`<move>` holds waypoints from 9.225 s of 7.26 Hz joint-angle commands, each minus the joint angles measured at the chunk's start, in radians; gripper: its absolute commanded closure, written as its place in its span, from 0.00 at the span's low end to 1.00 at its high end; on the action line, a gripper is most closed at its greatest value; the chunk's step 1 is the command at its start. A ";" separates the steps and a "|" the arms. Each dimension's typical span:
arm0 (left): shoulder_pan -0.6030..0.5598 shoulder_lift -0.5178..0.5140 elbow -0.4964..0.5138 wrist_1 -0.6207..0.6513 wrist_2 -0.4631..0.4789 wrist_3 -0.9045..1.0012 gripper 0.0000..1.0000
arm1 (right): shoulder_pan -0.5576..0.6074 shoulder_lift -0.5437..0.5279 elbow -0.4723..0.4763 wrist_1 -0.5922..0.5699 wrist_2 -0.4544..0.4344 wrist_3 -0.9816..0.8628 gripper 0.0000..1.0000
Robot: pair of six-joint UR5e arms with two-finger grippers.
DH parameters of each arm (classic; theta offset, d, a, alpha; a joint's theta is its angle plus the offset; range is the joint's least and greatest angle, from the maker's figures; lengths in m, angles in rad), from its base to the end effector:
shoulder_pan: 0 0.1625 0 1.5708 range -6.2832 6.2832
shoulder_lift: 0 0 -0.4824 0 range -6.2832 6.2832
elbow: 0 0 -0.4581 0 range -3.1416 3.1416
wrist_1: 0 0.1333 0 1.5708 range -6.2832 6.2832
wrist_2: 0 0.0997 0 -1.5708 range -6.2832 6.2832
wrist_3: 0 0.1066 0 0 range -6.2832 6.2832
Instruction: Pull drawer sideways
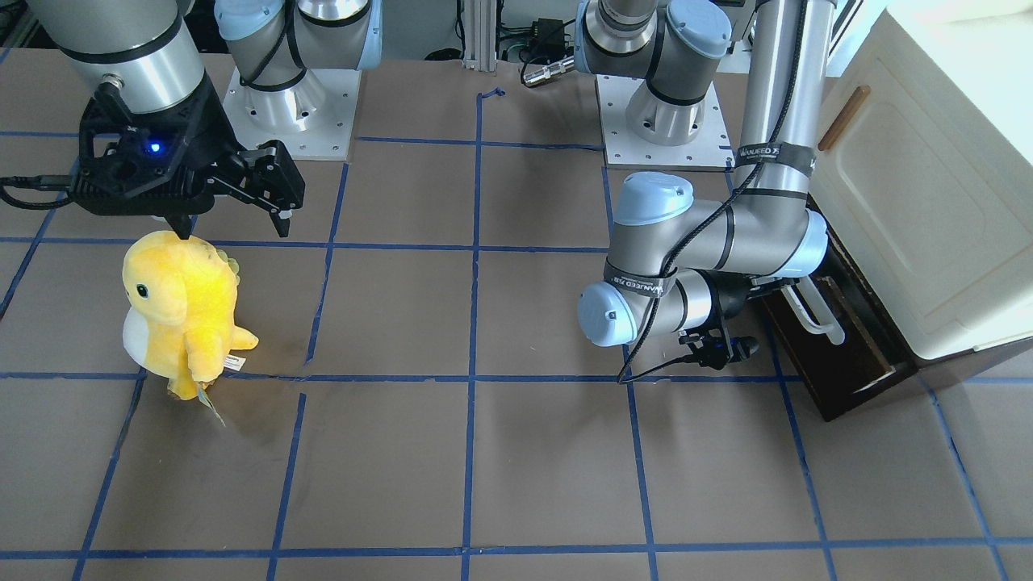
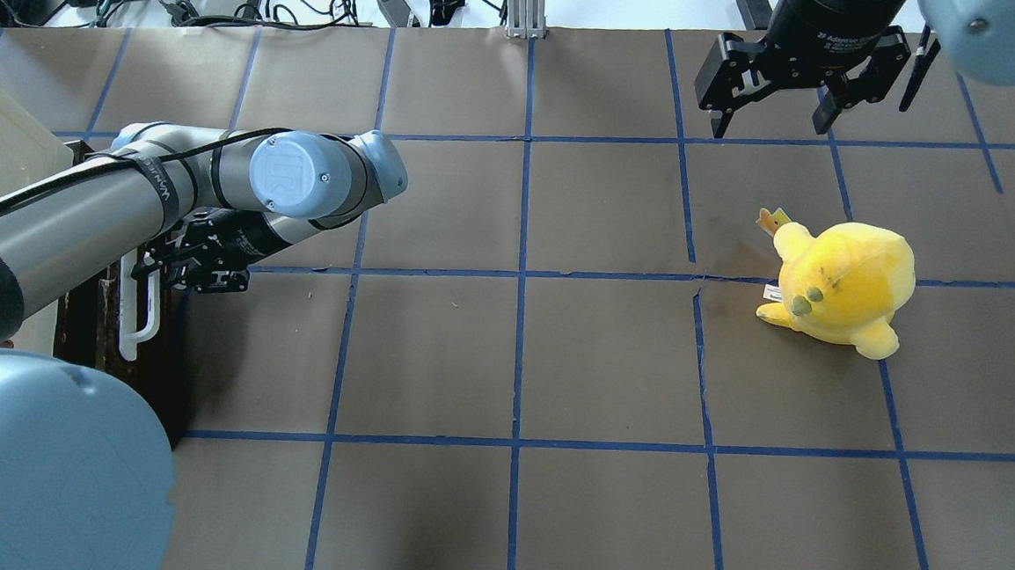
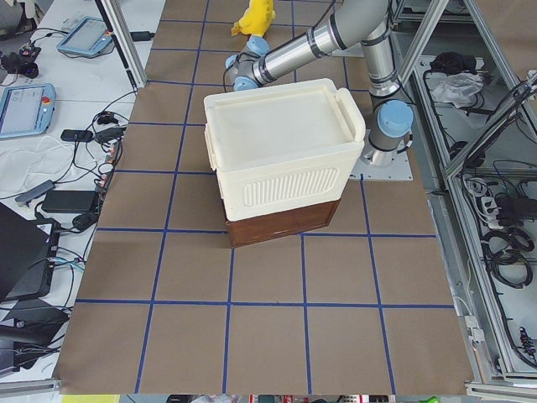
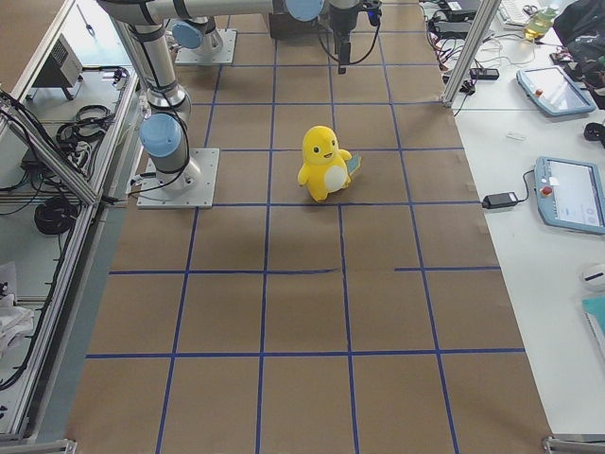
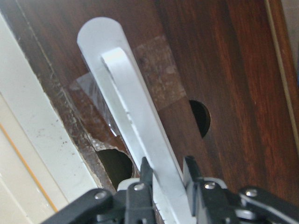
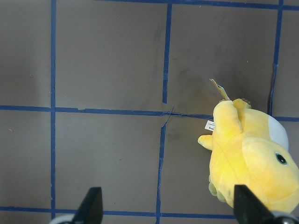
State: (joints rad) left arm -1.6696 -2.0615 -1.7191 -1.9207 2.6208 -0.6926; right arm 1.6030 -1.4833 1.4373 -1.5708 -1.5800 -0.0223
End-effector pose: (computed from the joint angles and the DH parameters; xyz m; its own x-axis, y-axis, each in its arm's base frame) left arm -0.1004 -0.5985 0.2023 -0.3607 0.2435 -0.9003 -0.2288 0.9127 0.3385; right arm 0.1517 -0.5997 0.5622 -0.9985 -0.0540 0.0102 -0.0544 0.9975 -0.0458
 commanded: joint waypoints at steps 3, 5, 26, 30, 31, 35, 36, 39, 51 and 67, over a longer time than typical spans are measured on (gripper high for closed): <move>-0.021 0.000 0.010 0.005 -0.008 0.004 0.84 | 0.000 0.000 0.000 0.000 0.000 0.001 0.00; -0.029 -0.003 0.035 0.005 -0.035 0.004 0.85 | 0.000 0.000 0.000 0.000 0.000 0.001 0.00; -0.113 -0.042 0.131 0.005 -0.110 0.018 0.58 | 0.000 0.000 0.000 0.000 0.000 0.001 0.00; -0.113 -0.037 0.133 0.006 -0.119 0.018 0.22 | 0.000 0.000 0.000 0.000 0.000 0.001 0.00; -0.116 -0.022 0.144 0.008 -0.123 0.042 0.24 | 0.000 0.000 0.000 0.000 0.000 0.001 0.00; -0.237 0.111 0.349 0.011 -0.488 0.387 0.26 | 0.000 0.000 0.000 0.000 0.000 0.001 0.00; -0.234 0.162 0.352 0.012 -0.508 0.509 0.29 | 0.000 0.000 0.000 0.000 0.000 0.001 0.00; -0.156 0.363 0.352 0.032 -0.688 0.734 0.34 | 0.000 0.000 0.000 0.000 0.000 0.001 0.00; -0.038 0.500 0.254 0.293 -0.983 0.745 0.08 | 0.000 0.000 0.000 0.000 0.000 0.001 0.00; 0.082 0.549 0.239 0.295 -1.024 0.610 0.04 | 0.000 0.000 0.000 0.000 0.000 0.001 0.00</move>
